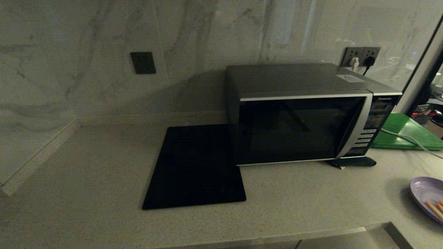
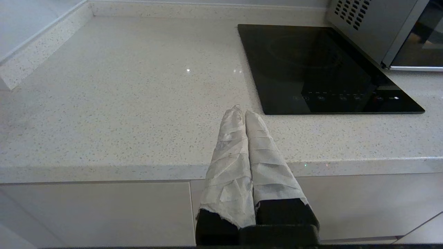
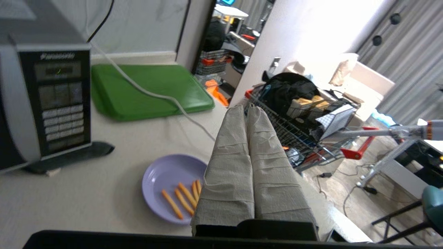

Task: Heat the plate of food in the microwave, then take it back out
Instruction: Open the microwave oven

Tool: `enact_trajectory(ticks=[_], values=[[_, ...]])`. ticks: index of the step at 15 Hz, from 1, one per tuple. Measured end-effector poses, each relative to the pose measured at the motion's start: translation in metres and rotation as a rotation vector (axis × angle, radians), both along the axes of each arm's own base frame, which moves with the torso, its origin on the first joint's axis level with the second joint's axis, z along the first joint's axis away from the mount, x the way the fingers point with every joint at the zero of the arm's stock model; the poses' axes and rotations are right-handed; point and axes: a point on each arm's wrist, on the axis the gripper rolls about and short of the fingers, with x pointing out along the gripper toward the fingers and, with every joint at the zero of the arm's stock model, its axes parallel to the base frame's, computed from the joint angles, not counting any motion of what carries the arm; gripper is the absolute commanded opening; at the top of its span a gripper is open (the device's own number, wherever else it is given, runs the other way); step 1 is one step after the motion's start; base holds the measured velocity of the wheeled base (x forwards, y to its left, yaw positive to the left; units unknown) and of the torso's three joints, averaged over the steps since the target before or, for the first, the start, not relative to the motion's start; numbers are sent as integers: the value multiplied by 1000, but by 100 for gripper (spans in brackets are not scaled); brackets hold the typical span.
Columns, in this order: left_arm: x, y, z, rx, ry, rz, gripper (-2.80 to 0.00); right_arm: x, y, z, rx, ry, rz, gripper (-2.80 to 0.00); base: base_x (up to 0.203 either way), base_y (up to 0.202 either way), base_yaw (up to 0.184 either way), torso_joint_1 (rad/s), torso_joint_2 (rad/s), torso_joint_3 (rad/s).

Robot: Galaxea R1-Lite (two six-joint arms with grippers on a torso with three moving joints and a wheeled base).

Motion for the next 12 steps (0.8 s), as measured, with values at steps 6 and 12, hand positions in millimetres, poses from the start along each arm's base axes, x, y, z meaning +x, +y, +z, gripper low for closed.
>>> enact_trajectory(ticks=[6, 12], values=[[0, 0, 0, 0, 0, 0, -280, 21, -4, -6, 15, 68, -42, -280, 0, 0, 0, 0, 0, 0], [0, 0, 0, 0, 0, 0, -280, 46, -8, -15, 67, 110, -70, -280, 0, 0, 0, 0, 0, 0]])
